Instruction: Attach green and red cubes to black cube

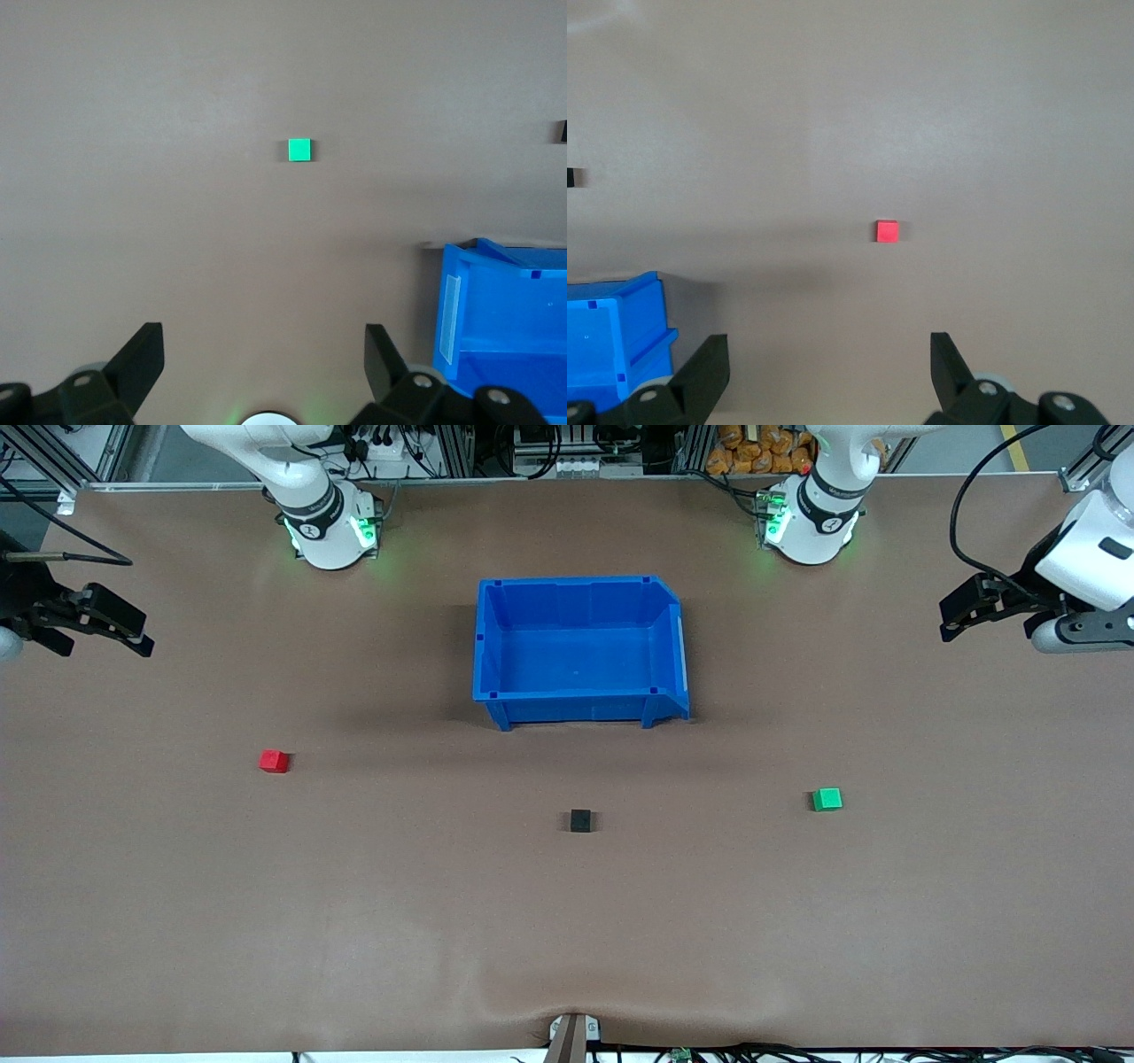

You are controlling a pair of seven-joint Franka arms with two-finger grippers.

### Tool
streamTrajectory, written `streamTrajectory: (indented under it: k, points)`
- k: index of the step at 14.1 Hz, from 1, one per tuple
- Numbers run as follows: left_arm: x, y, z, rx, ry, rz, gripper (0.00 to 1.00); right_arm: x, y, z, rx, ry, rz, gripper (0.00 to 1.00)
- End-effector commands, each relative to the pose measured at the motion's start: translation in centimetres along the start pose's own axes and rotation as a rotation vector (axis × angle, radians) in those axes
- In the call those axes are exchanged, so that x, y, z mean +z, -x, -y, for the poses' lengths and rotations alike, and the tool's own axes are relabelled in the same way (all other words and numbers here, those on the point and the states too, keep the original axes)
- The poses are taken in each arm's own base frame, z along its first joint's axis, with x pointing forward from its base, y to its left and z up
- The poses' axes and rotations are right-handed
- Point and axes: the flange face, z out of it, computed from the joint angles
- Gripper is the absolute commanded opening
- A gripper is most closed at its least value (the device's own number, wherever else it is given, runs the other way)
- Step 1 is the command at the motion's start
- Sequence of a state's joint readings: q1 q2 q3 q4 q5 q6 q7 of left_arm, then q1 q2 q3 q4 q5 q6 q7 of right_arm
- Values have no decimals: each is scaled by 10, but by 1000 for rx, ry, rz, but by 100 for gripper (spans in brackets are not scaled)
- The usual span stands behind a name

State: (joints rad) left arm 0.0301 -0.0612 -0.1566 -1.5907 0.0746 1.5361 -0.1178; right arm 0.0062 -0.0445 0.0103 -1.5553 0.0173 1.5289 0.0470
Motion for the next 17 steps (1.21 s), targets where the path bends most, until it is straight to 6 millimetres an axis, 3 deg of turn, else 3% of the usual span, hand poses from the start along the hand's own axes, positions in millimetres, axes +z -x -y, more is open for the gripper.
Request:
streamTrajectory:
  k: [1, 7, 17]
  points:
    - [-9, 4, 1, 12, 19, 15, 100, -1, 0, 0, -9, -3, -5, 100]
    - [-13, 2, 3, 7, 21, 9, 100, 2, -1, 0, -9, -3, 1, 100]
    - [-3, 21, -15, 40, 6, 80, 100, 8, -7, -2, -1, -2, 14, 100]
